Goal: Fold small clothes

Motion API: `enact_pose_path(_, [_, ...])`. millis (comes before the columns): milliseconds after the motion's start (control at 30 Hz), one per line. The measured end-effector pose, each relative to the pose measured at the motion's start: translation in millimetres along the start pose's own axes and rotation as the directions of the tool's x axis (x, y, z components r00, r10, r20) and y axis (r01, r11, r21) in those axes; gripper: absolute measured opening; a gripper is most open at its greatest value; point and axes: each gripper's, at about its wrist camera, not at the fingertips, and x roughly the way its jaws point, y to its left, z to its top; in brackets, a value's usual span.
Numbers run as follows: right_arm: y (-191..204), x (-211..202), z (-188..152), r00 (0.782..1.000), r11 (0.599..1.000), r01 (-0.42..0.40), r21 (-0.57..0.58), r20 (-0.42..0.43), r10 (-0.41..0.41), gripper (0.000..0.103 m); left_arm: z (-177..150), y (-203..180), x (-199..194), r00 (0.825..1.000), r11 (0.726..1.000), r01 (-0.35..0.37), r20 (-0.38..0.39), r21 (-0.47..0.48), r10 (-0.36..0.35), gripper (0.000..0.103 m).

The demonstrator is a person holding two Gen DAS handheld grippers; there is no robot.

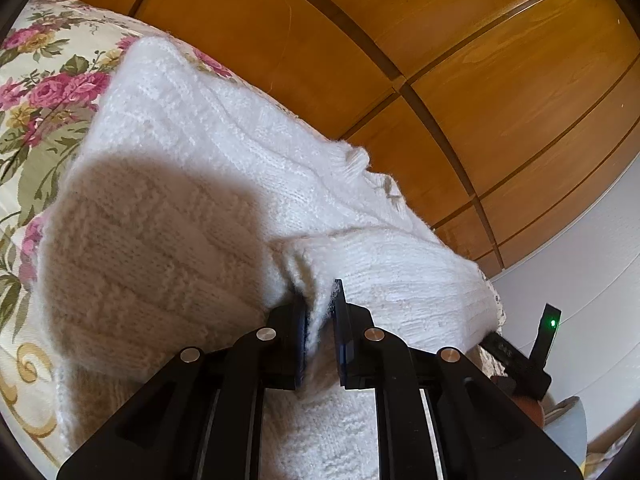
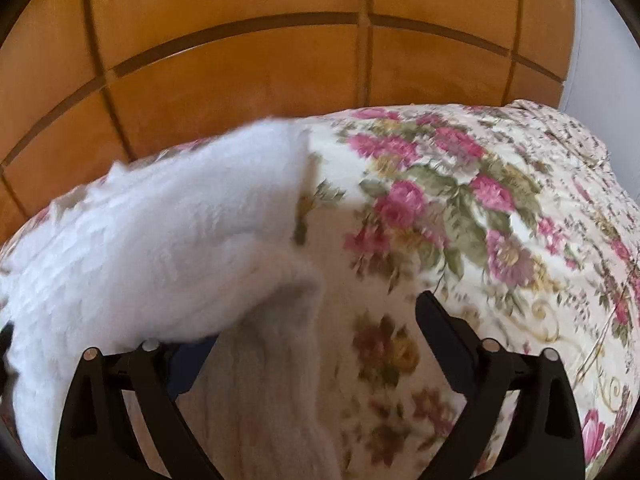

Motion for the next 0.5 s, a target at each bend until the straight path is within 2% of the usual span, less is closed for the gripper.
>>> enact_pose_path(33, [-7.1, -6.8, 3.5, 0.998, 0.999, 0.033, 0.040, 0.045, -0.035, 0.077, 0.0, 0.8, 0.4, 1.000, 1.000, 0.000, 0.000, 0.001, 0.000, 0.010])
enact_pose_path(67, [-15.7, -13.9, 5.4, 0.993, 0.993, 0.087, 0.085, 0.076, -0.093, 0.073, 0.0, 0.5, 0.7, 1.000, 1.000, -0.001, 0.000, 0.003, 0.001, 0.010])
enact_pose_path(100, [-21.6, -17.3, 5.0, 0.987, 0.986, 0.128, 0.110, 0.080, -0.137, 0.069, -0.2, 0.9, 1.0, 1.000, 1.000, -0.002, -0.001, 0.006, 0.002, 0.010])
enact_pose_path(133, [-27.6, -17.1, 1.8, 0.987, 0.982, 0.140, 0.126, 0.067, -0.149, 0.056, -0.3, 0.1, 2.0, 1.000, 1.000, -0.001, -0.004, 0.013, 0.001, 0.012])
enact_pose_path(167, [-29.4, -13.4, -2.4, 0.988, 0.982, 0.140, 0.123, 0.044, -0.147, 0.051, -0.1, -1.4, 3.7, 1.000, 1.000, 0.004, -0.008, 0.021, -0.004, 0.017])
enact_pose_path(233, [-29.6, 3.7, -17.8, 0.990, 0.986, 0.140, 0.090, -0.044, -0.137, 0.051, 0.4, -3.8, 4.5, 1.000, 0.999, 0.003, -0.008, 0.036, -0.002, 0.019])
enact_pose_path(300, [-42.1, 2.0, -20.8, 0.994, 0.983, 0.108, 0.149, -0.044, -0.102, 0.063, 1.1, -3.7, 3.8, 1.000, 0.999, 0.016, -0.008, 0.035, -0.016, 0.022])
enact_pose_path(333, [-47.1, 1.6, -20.1, 0.993, 0.978, 0.113, 0.174, -0.047, -0.106, 0.073, 1.2, -4.0, 2.8, 1.000, 0.999, 0.028, -0.006, 0.038, -0.028, 0.027])
enact_pose_path(400, [-58.4, 1.8, -22.1, 0.996, 0.971, 0.078, 0.224, -0.063, -0.065, 0.075, 0.4, -7.7, 0.1, 0.998, 0.996, 0.061, 0.000, 0.059, -0.061, 0.043])
enact_pose_path(467, [-61.2, -3.8, -25.2, 0.998, 0.973, 0.040, 0.226, -0.062, -0.027, 0.077, -1.4, -15.0, -1.9, 0.997, 0.993, 0.070, 0.011, 0.090, -0.071, 0.063])
enact_pose_path(500, [-60.8, -10.3, -26.0, 0.998, 0.977, 0.038, 0.208, -0.058, -0.027, 0.078, -2.0, -17.1, -2.6, 0.998, 0.993, 0.066, 0.015, 0.103, -0.067, 0.064])
